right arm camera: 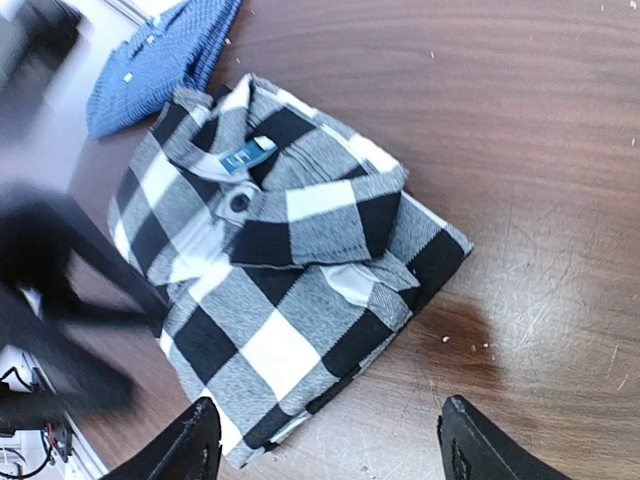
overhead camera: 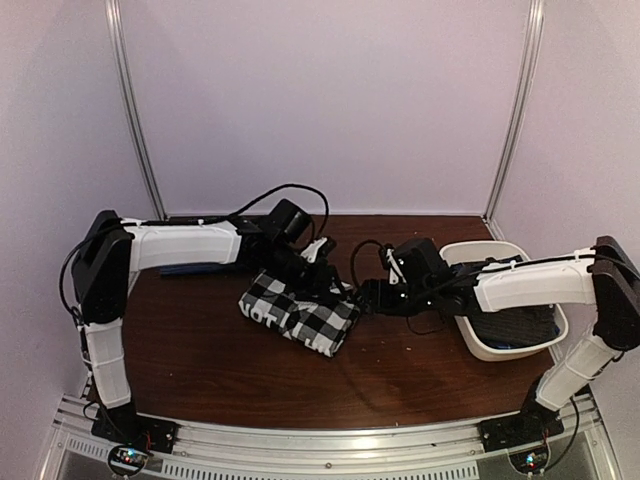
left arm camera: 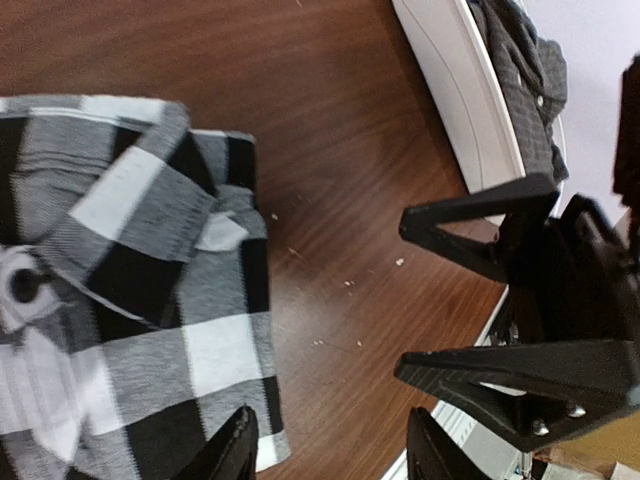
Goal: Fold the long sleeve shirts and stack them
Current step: Turn over the square-folded shirt at the center of the board, then move the square-folded shirt to the center of the board.
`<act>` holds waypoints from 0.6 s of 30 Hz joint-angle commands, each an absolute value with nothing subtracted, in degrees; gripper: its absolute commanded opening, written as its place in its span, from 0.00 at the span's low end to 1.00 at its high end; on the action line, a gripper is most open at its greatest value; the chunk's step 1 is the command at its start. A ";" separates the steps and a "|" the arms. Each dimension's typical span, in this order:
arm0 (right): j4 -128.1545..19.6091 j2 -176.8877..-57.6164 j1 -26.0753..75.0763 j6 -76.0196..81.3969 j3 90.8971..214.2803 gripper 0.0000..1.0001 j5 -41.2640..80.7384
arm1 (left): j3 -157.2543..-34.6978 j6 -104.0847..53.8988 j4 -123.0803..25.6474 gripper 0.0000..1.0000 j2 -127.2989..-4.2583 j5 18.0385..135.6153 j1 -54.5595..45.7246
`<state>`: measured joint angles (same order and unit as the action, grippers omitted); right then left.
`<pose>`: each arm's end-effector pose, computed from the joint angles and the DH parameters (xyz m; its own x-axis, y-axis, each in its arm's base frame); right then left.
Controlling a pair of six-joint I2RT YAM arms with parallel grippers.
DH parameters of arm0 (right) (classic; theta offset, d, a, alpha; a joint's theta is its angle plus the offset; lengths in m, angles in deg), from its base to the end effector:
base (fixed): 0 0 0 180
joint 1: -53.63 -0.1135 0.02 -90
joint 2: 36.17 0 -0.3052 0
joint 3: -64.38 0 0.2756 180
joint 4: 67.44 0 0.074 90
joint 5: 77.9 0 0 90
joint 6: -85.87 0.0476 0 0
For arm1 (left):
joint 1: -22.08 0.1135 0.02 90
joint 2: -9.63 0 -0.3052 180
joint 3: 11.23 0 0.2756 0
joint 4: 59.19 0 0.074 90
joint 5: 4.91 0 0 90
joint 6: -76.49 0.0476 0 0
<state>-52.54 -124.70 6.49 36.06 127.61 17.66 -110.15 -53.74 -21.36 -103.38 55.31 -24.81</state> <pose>0.2374 0.2627 0.2225 -0.8387 0.0405 -0.5431 -0.3125 0.7811 0.5407 0.3092 -0.3649 0.2366 -0.9551 0.2001 -0.2184 0.2961 0.6533 -0.6968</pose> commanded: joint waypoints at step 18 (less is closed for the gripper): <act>-61.47 -141.49 10.69 37.69 132.91 0.60 25.19 | -94.78 -41.59 -20.65 0.46 -96.77 66.13 -2.02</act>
